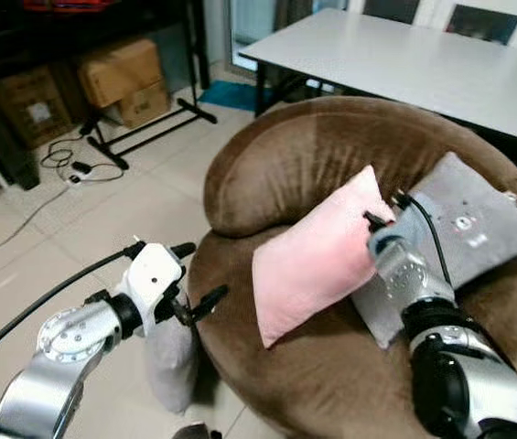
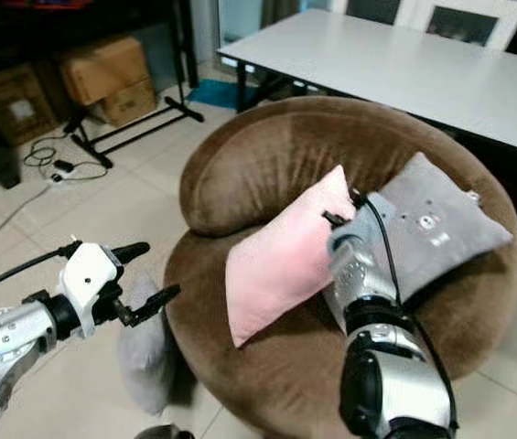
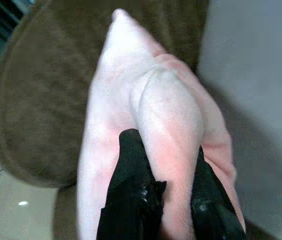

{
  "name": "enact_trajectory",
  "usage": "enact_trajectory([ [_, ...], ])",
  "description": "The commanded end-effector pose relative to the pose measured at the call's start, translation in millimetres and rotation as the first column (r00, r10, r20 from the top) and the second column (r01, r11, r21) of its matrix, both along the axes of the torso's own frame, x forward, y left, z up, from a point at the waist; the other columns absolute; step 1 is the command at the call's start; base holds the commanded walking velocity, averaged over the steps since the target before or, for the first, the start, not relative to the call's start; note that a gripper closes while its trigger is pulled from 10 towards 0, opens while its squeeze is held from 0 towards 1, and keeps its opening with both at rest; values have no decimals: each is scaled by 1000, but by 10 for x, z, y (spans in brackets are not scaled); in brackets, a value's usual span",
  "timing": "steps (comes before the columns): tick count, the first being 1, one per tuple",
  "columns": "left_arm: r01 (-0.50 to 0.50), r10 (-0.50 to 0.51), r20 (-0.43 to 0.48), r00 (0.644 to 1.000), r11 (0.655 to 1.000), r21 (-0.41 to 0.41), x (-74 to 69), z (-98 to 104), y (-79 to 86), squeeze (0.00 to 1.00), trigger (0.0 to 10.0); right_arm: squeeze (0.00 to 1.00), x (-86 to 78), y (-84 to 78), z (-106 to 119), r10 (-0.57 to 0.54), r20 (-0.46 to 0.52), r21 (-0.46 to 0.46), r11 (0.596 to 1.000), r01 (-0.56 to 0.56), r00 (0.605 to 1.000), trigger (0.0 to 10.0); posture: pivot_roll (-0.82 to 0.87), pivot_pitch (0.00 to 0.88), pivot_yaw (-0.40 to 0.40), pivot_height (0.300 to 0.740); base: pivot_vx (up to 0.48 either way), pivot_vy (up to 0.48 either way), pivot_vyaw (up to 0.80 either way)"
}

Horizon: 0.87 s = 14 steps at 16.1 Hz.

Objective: Move the pillow to the sofa from floor

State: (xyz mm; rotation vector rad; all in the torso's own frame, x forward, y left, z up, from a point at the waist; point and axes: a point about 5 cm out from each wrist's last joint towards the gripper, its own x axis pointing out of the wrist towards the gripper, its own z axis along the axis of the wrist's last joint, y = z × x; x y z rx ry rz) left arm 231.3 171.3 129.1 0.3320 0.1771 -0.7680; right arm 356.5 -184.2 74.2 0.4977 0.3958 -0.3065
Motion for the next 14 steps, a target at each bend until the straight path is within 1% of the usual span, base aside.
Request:
enact_trajectory([
  [1,32,-33,-17,999,999,-29,-5,20,-36,0,10000,0,113,-46,201,3,84,-70,998,3,996,10000,10,0,5,740,0,0,0],
  [2,40,-41,-13,999,998,-55,0,52,-51,0,10000,0,138,-78,251,4,104,-90,996,5,995,10000,6,0,9,740,0,0,0],
  [4,36,-35,14,999,996,-81,36,101,-65,0,10000,0,214,-161,428,16,178,-174,985,15,984,10000,3,0,10,740,0,0,0],
  [6,40,-39,14,999,996,-84,51,107,-72,0,10000,0,231,-188,452,20,185,-187,982,15,983,10000,2,0,9,740,0,0,0],
  [7,43,-42,12,999,995,-85,57,109,-74,0,10000,871,218,-223,419,3,160,-192,981,28,987,10000,2,0,8,740,0,0,0],
  [8,42,-42,11,999,995,-85,57,104,-72,0,10000,1000,190,-226,351,2,129,-184,983,22,992,10000,1,0,7,740,0,0,0],
  [9,35,-35,11,999,996,-87,56,99,-69,0,10000,1000,161,-221,284,8,102,-190,982,12,995,10000,2,0,8,740,0,0,0],
  [10,23,-22,14,1000,996,-88,52,93,-67,0,10000,1000,146,-206,252,20,100,-189,982,-1,995,10000,1,0,10,740,0,0,0],
  [12,-62,63,20,998,996,-68,85,52,-30,0,10000,1000,136,-223,253,35,114,-205,979,-11,993,10000,-2,0,13,740,0,0,0],
  [13,-149,152,46,987,986,-69,124,40,6,0,10000,1000,122,-345,317,20,155,-232,973,17,988,10000,-6,0,14,740,0,0,0],
  [14,-168,172,53,984,983,-73,132,41,13,0,10000,1000,117,-382,336,13,167,-237,971,27,986,10000,-6,0,14,740,0,0,0],
])
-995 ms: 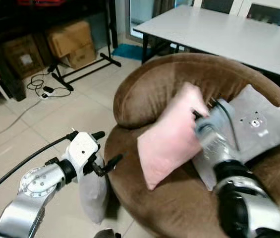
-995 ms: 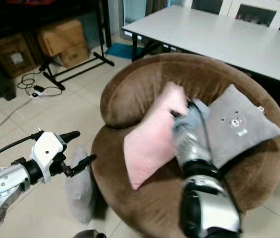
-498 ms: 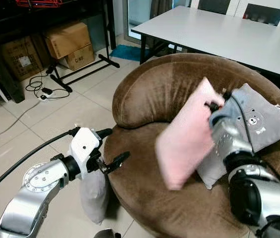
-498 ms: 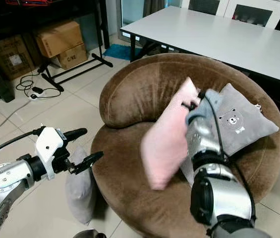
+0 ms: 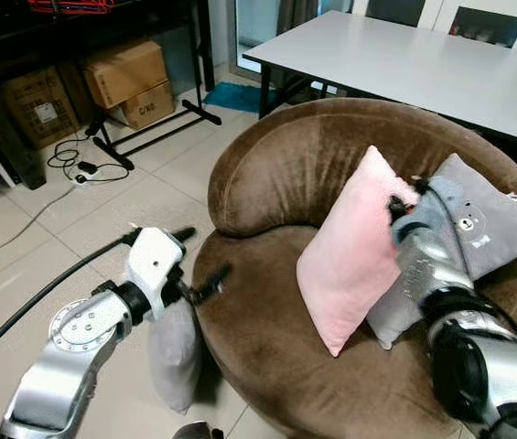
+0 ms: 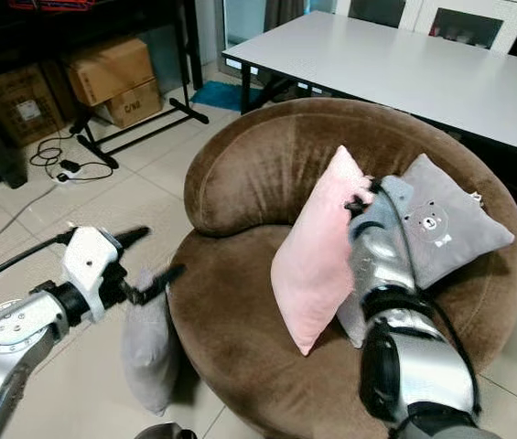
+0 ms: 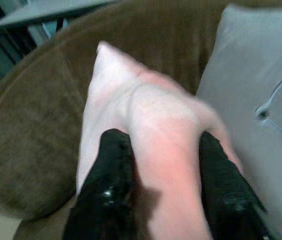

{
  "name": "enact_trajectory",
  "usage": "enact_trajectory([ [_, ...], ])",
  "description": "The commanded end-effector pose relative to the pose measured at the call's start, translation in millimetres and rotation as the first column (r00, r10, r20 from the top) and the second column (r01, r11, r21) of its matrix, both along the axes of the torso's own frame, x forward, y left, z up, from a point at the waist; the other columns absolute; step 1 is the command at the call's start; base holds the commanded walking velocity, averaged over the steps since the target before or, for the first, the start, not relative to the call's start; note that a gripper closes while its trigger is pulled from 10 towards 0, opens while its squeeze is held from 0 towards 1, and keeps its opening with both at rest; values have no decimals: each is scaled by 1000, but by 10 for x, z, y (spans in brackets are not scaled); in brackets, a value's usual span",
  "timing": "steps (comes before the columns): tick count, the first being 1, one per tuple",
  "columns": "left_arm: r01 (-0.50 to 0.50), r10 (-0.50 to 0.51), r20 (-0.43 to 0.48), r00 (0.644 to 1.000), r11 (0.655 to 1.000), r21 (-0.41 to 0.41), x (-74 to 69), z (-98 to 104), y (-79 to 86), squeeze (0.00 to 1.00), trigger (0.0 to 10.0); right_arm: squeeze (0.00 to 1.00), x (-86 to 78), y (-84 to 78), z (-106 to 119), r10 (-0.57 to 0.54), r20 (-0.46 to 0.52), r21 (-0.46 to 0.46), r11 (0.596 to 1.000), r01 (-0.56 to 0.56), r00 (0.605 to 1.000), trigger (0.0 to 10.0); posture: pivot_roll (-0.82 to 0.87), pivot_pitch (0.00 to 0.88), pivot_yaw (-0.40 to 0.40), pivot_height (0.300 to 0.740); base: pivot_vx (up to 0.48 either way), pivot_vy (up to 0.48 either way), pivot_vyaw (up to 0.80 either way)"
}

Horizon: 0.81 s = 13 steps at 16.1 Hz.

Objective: Move the pillow to the sofa from floor

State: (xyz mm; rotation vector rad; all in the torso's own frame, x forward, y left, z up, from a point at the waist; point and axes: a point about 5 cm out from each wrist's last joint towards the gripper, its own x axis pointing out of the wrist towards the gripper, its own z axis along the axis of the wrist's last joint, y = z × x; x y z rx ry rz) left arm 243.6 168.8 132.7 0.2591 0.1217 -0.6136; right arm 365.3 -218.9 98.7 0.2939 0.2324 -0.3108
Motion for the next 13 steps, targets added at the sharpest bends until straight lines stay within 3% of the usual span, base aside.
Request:
enact_trajectory([
  [1,-65,65,34,997,998,-1,17,16,52,0,10000,1000,-7,-166,145,-24,74,-44,999,28,997,10000,-16,0,17,740,0,0,0],
  [3,-161,162,58,985,987,-15,8,-1,87,0,10000,1000,-158,-456,281,-41,157,-96,994,57,987,10000,-41,0,32,740,0,0,0],
  [5,-215,216,76,974,976,-13,24,-21,99,0,10000,1000,-288,-588,419,-18,223,-149,987,52,975,10000,-50,0,38,740,0,0,0],
  [7,-270,270,88,959,963,-16,52,-19,129,0,10000,1000,-450,-504,574,65,278,-207,978,-6,958,10000,-67,0,43,740,0,0,0],
  [9,-303,304,98,948,953,-20,49,-20,148,0,10000,1000,-625,-291,579,119,277,-203,977,-63,953,10000,-69,0,43,740,0,0,0],
  [10,-324,325,107,940,946,-25,43,-17,149,0,10000,31,-762,-90,527,163,259,-194,974,-114,952,10000,-63,0,23,740,0,0,0],
  [13,-387,388,130,912,921,-34,34,-1,161,0,10000,0,-975,274,328,192,191,-183,970,-157,963,10000,-56,0,12,740,0,0,0],
])
